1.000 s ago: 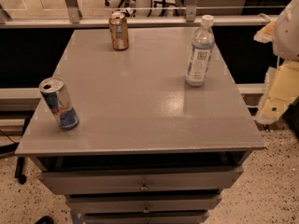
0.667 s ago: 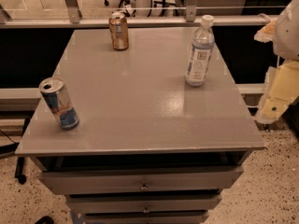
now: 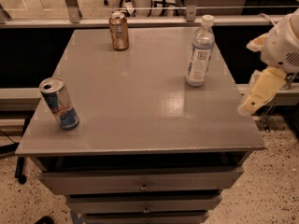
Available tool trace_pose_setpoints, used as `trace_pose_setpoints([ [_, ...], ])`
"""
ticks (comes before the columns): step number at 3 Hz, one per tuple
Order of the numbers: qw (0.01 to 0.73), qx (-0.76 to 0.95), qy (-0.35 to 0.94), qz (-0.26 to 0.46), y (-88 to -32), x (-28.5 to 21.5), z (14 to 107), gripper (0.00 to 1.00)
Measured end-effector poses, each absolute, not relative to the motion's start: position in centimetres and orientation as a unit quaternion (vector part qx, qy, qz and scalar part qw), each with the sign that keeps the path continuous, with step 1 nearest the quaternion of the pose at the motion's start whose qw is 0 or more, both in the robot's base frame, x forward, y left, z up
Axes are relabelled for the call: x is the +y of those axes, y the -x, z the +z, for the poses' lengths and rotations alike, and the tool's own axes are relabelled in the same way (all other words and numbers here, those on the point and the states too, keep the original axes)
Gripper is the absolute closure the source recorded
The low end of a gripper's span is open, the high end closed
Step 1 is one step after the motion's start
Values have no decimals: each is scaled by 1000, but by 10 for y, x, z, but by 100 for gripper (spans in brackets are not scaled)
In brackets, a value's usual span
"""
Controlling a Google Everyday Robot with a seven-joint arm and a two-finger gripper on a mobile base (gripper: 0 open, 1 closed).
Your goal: Knock blue plastic bottle over
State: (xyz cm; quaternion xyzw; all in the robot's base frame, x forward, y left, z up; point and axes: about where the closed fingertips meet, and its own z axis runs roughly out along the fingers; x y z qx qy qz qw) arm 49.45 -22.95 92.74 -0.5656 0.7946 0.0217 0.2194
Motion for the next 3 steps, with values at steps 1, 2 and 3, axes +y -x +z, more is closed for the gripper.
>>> trace_pose_setpoints([
  [1,271,802,528,62,-543,-231,902,0],
  [2,330,801,485,119,-583,-222,891,0],
  [3,399,780,442,191,-616,-206,896,0],
])
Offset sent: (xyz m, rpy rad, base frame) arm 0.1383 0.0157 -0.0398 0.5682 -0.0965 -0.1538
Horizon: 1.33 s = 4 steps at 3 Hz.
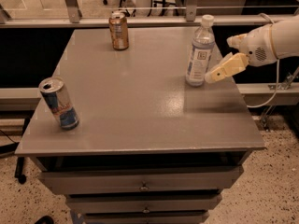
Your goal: Knock blue plastic bottle over
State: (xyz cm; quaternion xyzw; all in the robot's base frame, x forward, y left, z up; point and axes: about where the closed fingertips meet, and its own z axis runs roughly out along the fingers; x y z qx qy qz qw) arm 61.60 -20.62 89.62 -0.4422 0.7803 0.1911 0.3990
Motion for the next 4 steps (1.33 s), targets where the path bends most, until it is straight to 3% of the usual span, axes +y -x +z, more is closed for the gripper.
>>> trace_pose_setpoints([
  [1,450,745,426,248,-632,-186,907,0],
  [2,477,712,433,279,-637,-166,909,17],
  [4,496,679,470,266,-642,-150,919,64],
])
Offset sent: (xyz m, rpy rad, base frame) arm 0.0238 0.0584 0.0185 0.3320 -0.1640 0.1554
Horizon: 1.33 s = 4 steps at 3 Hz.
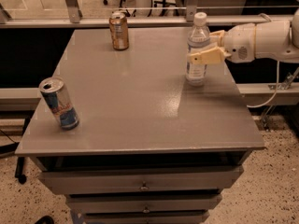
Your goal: Knock blue plastic bottle over
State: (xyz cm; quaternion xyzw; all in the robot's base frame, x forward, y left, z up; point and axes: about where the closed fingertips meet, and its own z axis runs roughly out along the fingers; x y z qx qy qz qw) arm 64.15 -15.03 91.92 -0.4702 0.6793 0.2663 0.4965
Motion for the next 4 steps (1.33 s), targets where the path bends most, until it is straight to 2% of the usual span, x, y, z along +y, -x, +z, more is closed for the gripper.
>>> trace_pose_setpoints([
  [1,475,662,538,217,-644,-139,934,87],
  [2,387,616,668,157,-622,-104,924,100],
  [3,294,560,768,98,-592,-84,896,100],
  [4,214,519,825,66,-564,-71,859,87],
])
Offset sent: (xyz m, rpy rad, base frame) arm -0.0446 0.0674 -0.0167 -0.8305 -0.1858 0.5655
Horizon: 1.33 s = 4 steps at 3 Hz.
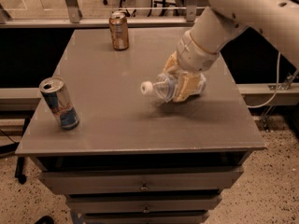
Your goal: Knock blue plastic bottle over
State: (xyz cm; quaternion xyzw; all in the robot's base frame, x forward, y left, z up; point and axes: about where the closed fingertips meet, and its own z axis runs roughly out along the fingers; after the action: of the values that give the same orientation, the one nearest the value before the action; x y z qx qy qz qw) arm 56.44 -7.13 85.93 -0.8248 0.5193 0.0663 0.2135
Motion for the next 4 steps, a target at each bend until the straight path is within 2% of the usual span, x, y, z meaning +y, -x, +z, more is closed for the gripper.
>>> trace_pose_setpoints([
  [1,164,493,853,54,-546,-61,839,64],
  [3,111,464,877,52,-537,-52,828,18],
  [4,99,457,882,55,-536,-51,827,0],
])
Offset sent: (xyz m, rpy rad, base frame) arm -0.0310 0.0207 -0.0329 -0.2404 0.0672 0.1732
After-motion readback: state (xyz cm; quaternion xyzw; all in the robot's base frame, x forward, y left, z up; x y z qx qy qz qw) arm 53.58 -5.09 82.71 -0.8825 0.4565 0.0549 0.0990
